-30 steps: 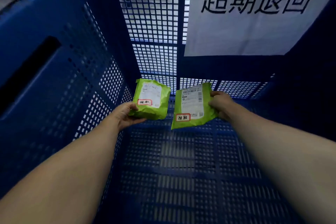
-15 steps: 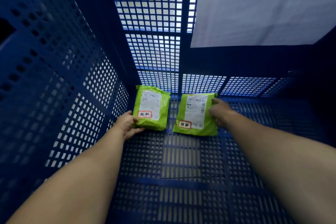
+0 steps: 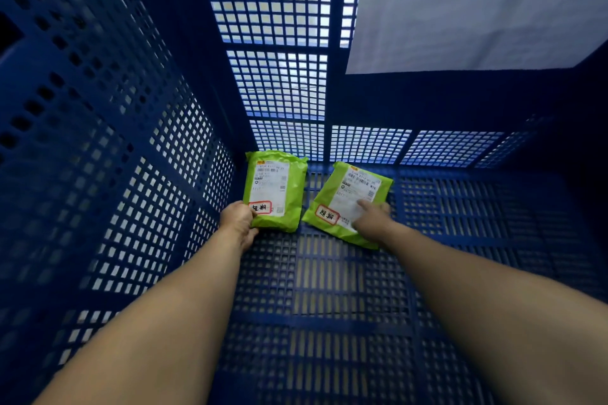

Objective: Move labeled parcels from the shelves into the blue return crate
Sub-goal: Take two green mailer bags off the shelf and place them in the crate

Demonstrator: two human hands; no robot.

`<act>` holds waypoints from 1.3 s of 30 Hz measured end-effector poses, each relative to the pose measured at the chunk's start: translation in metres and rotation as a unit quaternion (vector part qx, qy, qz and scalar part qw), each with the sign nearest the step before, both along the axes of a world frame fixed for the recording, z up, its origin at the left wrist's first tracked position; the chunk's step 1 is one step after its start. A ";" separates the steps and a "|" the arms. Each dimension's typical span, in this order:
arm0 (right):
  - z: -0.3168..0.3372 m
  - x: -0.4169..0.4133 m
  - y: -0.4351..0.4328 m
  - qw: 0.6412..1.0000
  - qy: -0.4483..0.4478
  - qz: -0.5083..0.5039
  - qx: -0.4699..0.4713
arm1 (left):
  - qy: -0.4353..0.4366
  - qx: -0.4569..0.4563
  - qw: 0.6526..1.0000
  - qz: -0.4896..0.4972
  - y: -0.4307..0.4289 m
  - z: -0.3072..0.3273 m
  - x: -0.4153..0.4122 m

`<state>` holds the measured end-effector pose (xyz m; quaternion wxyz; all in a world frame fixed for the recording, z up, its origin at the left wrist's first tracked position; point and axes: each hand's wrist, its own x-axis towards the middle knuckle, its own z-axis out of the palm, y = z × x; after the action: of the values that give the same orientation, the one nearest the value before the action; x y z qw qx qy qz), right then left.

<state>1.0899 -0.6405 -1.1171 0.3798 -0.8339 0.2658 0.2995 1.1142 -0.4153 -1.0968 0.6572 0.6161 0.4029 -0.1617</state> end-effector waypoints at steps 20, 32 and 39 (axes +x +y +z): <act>-0.032 -0.027 -0.015 0.981 0.037 0.079 -0.172 | 0.013 0.089 0.996 0.013 -0.027 -0.021 -0.009; -0.032 -0.021 -0.011 0.994 0.045 0.055 -0.078 | -0.017 0.126 0.902 -0.412 -0.083 -0.003 -0.012; -0.032 -0.027 -0.009 0.995 0.025 0.041 -0.085 | 0.034 0.073 0.911 -0.405 -0.088 -0.007 -0.009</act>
<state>1.0626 -0.6491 -1.1493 0.2884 -0.8655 0.2649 0.3123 1.1052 -0.5035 -1.1037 0.4744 0.7664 0.1515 -0.4057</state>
